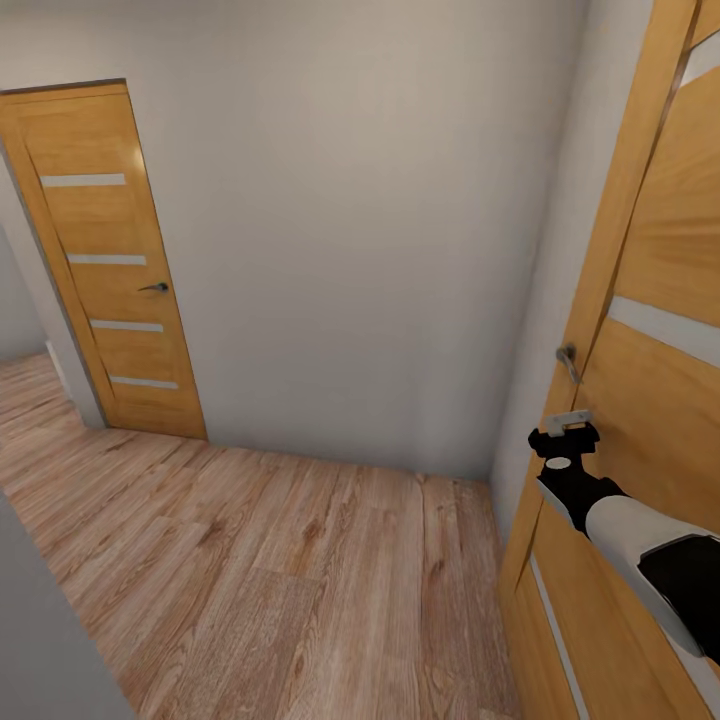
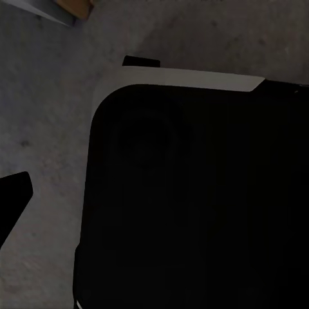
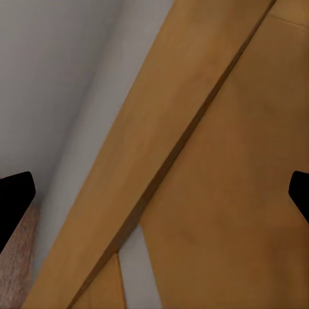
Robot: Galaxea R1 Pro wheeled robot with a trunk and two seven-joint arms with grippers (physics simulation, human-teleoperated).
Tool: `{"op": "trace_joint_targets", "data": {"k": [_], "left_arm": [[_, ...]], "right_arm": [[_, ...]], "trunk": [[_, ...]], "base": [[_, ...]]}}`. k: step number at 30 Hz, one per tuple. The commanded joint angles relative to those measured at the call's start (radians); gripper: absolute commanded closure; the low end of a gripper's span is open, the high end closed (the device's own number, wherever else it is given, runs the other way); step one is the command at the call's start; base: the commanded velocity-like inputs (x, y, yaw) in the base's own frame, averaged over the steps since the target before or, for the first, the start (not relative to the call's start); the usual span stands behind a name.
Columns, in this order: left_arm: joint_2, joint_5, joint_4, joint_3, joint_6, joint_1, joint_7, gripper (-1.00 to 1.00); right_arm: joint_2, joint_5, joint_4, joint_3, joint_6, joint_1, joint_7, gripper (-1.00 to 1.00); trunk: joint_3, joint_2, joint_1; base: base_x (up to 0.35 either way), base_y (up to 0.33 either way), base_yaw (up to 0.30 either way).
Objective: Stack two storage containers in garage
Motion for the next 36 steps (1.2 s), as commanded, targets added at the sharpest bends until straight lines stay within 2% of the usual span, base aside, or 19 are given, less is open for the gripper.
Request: {"op": "trace_joint_targets", "data": {"k": [1, 9, 13, 15, 18, 19, 21, 22, 24, 25, 26, 30, 36], "left_arm": [[0.000, 0.007, -0.001, 0.001, -0.001, 0.001, -0.001, -1.00], [0.000, 0.008, -0.001, 0.001, -0.001, 0.000, -0.001, -1.00], [0.000, 0.008, -0.001, 0.001, -0.001, 0.001, -0.001, -1.00], [0.000, 0.008, -0.001, 0.001, -0.001, 0.001, -0.001, -1.00], [0.000, 0.008, -0.001, 0.001, -0.001, 0.000, -0.001, -1.00], [0.000, 0.008, -0.001, 0.001, -0.001, 0.000, -0.001, -1.00], [0.000, 0.007, -0.001, 0.001, -0.001, 0.000, -0.001, -1.00], [0.000, 0.008, -0.002, 0.001, -0.001, 0.000, -0.001, -1.00], [0.000, 0.008, -0.002, 0.001, -0.001, 0.001, -0.001, -1.00], [0.000, 0.008, -0.003, 0.001, -0.001, 0.001, -0.001, -1.00], [0.000, 0.008, -0.003, 0.001, -0.001, 0.000, -0.001, -1.00], [0.000, 0.008, -0.003, 0.001, -0.001, 0.000, -0.001, -1.00], [0.000, 0.011, -0.002, 0.005, 0.000, 0.001, -0.001, -1.00]], "right_arm": [[-0.042, -0.019, 0.010, -0.029, -0.007, -0.001, -0.007, -1.00], [-0.054, -0.018, 0.026, -0.028, -0.007, -0.001, -0.007, -1.00], [-0.035, -0.018, 0.025, -0.028, -0.003, -0.001, -0.007, -1.00], [-0.003, -0.018, 0.025, -0.028, 0.000, -0.001, -0.006, -1.00], [0.128, -0.019, 0.027, -0.029, 0.005, 0.004, -0.002, -1.00], [0.152, -0.020, 0.027, -0.029, 0.006, 0.005, -0.001, -1.00], [0.243, -0.019, 0.028, -0.030, 0.006, 0.006, 0.001, -1.00], [0.264, -0.019, 0.028, -0.030, 0.006, 0.006, 0.001, -1.00], [0.338, -0.020, 0.028, -0.030, 0.002, 0.007, 0.002, -1.00], [0.391, -0.019, 0.028, -0.030, 0.003, 0.027, 0.002, -1.00], [0.399, -0.019, 0.028, -0.030, 0.005, 0.048, 0.002, -1.00], [0.399, -0.019, 0.028, -0.030, 0.012, 0.153, 0.003, -1.00], [0.399, 0.009, 0.062, -0.031, 0.046, 0.118, -0.031, -1.00]], "trunk": [[-0.001, 0.000, 0.000], [-0.001, 0.000, 0.000], [-0.001, 0.000, 0.000], [-0.001, 0.000, 0.000], [-0.001, 0.000, 0.000], [-0.001, 0.000, 0.000], [-0.001, 0.000, 0.000], [-0.001, 0.000, 0.000], [-0.001, 0.000, 0.000], [-0.001, 0.000, 0.000], [-0.001, 0.000, 0.000], [-0.001, 0.000, 0.000], [-0.001, -0.001, 0.000]], "base": [[0.000, 0.000, 0.000], [0.000, 0.000, 0.000], [0.000, 0.000, 0.000], [0.000, 0.000, 0.000], [0.000, 0.000, 0.000], [0.000, 0.000, 0.000], [0.000, 0.000, 0.000], [0.000, 0.000, 0.000], [0.000, 0.000, 0.000], [0.000, 0.000, 0.000], [0.000, 0.000, 0.000], [0.000, 0.000, 0.000], [0.000, 0.000, 0.000]]}}
